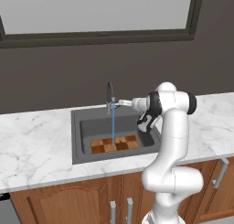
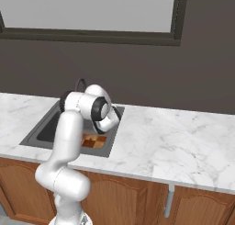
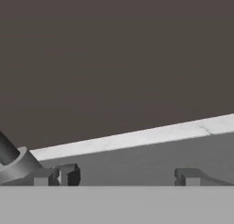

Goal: Turn on the sink faucet with hot water and rinse the cutting board for ten seconds, then turn off the faucet. Push the cutting board to reach the water if necessary.

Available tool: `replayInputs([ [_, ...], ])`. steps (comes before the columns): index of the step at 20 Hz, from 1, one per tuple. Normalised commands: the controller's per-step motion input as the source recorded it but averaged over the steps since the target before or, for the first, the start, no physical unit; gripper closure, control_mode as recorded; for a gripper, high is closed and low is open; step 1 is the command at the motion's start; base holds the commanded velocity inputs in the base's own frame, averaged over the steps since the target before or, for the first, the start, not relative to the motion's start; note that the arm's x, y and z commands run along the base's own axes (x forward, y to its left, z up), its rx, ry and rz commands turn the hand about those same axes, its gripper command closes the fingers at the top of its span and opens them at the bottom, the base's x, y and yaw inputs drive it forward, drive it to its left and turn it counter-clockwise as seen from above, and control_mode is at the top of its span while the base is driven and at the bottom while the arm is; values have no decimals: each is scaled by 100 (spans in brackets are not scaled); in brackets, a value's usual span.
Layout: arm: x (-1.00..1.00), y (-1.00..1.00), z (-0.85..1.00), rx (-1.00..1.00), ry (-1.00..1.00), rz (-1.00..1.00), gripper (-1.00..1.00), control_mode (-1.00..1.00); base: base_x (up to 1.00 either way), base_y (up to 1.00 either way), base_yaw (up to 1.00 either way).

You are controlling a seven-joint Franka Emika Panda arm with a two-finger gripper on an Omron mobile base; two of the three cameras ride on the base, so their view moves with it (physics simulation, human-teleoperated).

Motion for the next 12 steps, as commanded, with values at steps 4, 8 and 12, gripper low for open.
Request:
replayInputs([
  [4,-11,-5,29,1,14,0,-100,-100,0,0,0],
  [8,-2,0,31,0,17,0,-100,-100,0,0,0],
  [12,-8,0,40,0,19,0,-100,-100,0,0,0],
])
